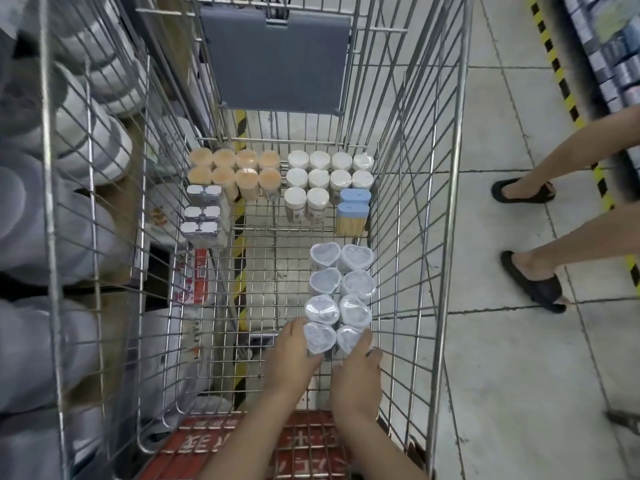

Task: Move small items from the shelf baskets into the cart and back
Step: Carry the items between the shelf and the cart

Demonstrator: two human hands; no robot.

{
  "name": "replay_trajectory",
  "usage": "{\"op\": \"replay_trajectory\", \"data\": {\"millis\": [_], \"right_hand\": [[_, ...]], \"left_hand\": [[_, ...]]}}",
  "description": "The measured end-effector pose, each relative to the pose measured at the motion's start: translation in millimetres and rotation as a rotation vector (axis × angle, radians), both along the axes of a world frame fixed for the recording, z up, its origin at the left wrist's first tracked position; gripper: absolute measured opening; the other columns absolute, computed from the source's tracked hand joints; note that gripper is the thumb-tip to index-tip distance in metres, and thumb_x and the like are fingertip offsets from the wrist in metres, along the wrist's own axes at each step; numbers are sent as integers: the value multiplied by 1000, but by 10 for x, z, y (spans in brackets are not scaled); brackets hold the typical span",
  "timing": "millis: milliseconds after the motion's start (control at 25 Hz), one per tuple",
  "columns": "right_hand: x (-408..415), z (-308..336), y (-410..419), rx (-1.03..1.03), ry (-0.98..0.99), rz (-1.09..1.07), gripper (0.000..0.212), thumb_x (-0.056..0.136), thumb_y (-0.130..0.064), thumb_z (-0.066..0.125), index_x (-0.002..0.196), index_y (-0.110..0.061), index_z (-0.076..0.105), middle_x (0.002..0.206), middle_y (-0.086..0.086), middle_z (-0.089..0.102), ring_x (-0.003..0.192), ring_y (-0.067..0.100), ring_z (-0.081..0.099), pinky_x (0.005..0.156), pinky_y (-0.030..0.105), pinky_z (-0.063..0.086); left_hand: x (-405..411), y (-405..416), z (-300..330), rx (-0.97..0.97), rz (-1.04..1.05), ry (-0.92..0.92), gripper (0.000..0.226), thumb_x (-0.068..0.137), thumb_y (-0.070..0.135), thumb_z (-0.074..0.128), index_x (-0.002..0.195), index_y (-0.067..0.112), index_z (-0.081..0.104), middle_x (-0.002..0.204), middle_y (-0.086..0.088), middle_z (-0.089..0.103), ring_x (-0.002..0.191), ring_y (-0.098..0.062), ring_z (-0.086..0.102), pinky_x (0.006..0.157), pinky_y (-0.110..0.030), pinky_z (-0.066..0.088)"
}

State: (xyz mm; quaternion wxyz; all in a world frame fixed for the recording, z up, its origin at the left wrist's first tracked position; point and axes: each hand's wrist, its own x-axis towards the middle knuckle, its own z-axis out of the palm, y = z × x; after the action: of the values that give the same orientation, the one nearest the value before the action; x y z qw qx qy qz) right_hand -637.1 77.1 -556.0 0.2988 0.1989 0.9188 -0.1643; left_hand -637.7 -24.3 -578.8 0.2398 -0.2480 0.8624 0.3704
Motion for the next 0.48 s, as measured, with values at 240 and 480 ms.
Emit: {"op": "replay_trajectory", "data": {"millis": [240, 480], "right_hand": [[-135, -41, 42, -61, -106, 80, 53, 88, -15, 60, 132, -15, 31, 124, 10, 44, 105, 26, 56, 80, 33, 49], [-85, 129, 52, -246, -2, 74, 36, 82, -22, 67, 114, -18, 51, 110, 2, 56, 94, 17, 57, 76, 30, 50]], "left_hand": [[104, -124, 13, -50, 13, 12, 54, 72, 38, 75, 117, 24, 48, 112, 9, 57, 99, -13, 57, 70, -27, 42], [233, -318, 217, -5, 130, 20, 43, 70, 39, 76, 103, 28, 51, 93, 12, 62, 80, -8, 60, 65, -28, 50]]}}
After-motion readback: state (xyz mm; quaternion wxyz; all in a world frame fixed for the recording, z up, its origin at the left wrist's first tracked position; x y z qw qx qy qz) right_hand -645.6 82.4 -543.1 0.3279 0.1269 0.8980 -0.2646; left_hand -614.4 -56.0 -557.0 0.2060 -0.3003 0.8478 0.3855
